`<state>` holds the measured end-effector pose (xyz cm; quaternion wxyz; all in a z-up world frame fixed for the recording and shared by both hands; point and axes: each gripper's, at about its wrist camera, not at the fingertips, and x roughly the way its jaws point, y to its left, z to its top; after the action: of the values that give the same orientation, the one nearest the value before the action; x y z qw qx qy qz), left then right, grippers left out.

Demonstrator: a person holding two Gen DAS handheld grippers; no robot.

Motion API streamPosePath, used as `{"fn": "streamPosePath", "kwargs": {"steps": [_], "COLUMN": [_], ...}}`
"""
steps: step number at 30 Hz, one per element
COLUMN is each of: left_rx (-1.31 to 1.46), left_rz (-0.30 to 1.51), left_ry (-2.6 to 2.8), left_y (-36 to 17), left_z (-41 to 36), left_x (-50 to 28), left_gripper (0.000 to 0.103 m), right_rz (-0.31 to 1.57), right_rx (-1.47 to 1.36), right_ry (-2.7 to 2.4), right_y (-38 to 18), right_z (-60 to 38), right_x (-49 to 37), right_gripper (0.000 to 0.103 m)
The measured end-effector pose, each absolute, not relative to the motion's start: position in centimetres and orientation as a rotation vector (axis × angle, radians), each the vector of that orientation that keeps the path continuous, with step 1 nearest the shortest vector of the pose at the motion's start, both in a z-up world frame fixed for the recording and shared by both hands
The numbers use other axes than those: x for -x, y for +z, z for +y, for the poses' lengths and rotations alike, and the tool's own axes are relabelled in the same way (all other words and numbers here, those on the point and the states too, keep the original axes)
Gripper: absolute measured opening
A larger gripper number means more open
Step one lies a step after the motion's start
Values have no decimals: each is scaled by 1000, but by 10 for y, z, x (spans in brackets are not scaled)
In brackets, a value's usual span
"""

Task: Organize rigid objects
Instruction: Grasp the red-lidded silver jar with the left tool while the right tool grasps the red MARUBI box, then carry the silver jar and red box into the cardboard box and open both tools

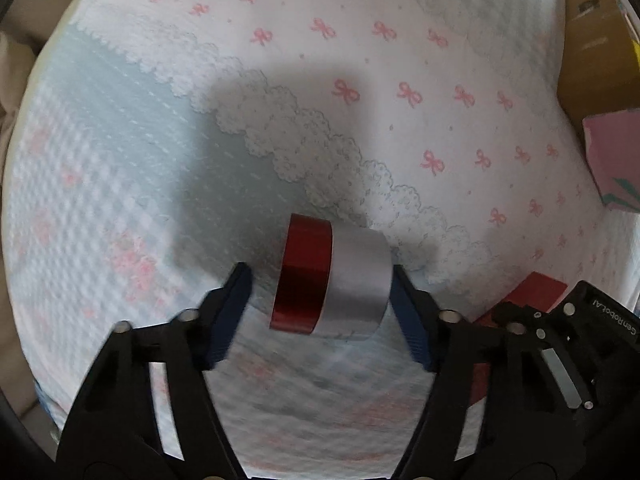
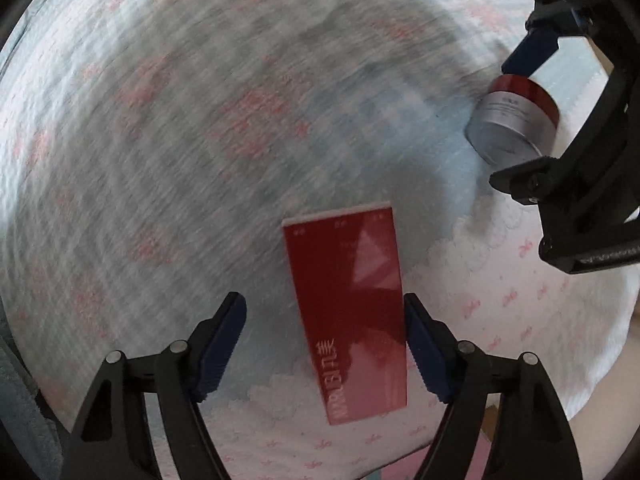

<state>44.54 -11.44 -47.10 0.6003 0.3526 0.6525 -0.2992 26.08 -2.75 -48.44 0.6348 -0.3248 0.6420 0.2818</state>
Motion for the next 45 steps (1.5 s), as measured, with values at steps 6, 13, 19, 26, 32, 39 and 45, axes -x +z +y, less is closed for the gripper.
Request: {"fn": "streamPosePath", "kwargs": {"steps": [6, 13, 19, 26, 32, 39, 45], "left_rx": [-837, -853, -835, -794, -708, -576, -491], "left_rz": [1508, 1473, 1455, 1423, 1405, 1366, 1315], "left_ry": [-702, -700, -684, -674, -652, -632, -638], "left_y": [-478, -477, -461, -427, -389, -338, -286], "left_z": [-115, -120, -121, -111, -97, -82, -79], "left_x": [-448, -445, -435, -425, -412, -373, -330], "left_gripper": [41, 41, 41, 41, 41, 41, 41], "right_rz": [1458, 1440, 1423, 1393, 1416, 1415, 1367], "right_rx": [841, 863, 859, 762, 498, 256, 77], "right_ry": [615, 619, 561, 511, 492, 377, 271], "right_y": [-493, -492, -484, -457, -434, -393, -337], "right_z": [-21, -18, -22, -31, -53, -86, -121], "right_x": [-268, -265, -253, -245, -232, -198, -166], "right_gripper": [42, 41, 38, 38, 38, 38, 38]}}
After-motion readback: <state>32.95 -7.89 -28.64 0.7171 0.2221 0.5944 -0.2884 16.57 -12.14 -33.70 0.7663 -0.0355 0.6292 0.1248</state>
